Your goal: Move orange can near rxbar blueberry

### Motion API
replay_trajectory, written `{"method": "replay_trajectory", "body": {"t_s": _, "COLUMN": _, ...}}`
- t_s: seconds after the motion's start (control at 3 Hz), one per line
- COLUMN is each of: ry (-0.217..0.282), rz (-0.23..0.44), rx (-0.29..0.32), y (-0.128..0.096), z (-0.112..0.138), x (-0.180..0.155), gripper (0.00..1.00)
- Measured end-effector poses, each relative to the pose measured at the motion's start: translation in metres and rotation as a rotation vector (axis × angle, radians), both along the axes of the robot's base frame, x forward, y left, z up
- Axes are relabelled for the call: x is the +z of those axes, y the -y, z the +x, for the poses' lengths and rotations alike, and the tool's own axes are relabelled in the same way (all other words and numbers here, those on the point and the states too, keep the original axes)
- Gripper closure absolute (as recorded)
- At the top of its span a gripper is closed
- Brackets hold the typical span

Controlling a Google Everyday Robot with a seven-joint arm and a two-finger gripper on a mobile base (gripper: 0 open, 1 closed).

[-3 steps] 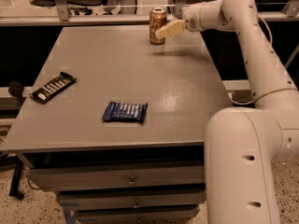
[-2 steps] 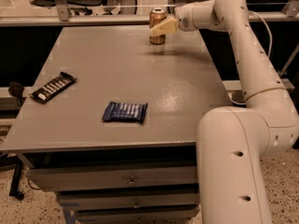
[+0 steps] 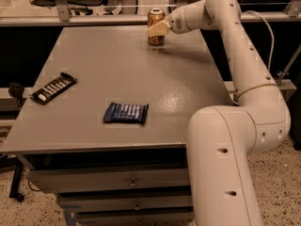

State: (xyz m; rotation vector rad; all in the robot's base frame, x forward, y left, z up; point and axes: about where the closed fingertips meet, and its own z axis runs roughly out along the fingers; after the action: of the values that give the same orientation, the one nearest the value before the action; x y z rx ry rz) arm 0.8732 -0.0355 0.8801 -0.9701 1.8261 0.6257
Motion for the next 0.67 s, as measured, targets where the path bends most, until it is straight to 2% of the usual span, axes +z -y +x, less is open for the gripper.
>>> {"method": "replay_trajectory", "body": {"t_s": 0.33, "ry": -0.021, "rz": 0.008, "rx": 0.03, "y": -0.003, "z": -0.011, "x": 0.006, "gripper": 0.64}}
{"method": "replay_trajectory", "body": {"t_s": 0.67, "ry": -0.014, "rz": 0.023, "rx": 0.092, "y": 0.002, "z": -0.034, "x": 0.025, "gripper": 0.88}}
